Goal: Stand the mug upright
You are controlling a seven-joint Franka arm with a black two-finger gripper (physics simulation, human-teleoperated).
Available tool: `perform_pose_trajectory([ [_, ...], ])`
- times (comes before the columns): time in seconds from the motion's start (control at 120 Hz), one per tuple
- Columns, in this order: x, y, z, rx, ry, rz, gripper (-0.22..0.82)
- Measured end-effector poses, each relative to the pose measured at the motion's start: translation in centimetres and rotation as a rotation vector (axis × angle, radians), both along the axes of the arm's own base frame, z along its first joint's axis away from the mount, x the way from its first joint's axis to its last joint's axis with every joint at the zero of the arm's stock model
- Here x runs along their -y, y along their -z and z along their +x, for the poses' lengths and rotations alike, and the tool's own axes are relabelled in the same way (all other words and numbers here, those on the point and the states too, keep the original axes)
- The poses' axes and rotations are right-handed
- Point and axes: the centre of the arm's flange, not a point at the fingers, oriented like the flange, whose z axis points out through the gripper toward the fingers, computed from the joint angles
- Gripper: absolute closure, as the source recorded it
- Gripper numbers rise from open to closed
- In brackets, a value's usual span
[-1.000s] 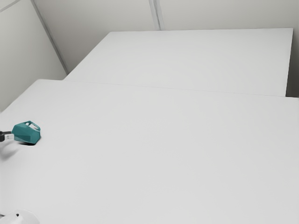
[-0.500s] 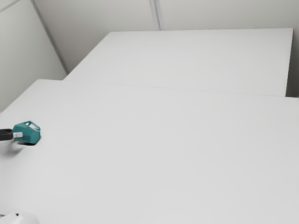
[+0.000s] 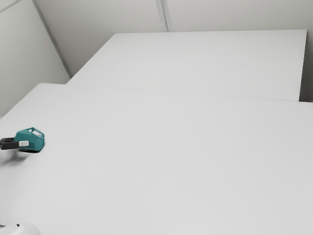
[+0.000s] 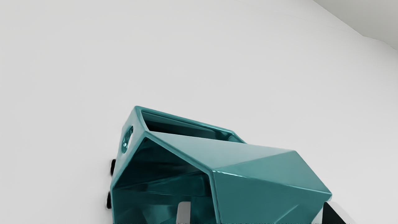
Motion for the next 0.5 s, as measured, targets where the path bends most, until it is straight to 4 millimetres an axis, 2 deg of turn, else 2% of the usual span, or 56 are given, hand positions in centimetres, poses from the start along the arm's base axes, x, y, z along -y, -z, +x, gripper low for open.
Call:
perform_pose_trajectory([
  [0.15, 0.0, -0.3, 0.1, 0.001, 0.0, 0.006, 0.37],
  [0.375, 0.3, -3.6, 0.9, 0.021, 0.018, 0.047, 0.62],
  [0.5, 0.5, -5.0, 1.3, 0.028, 0.026, 0.065, 0.7],
])
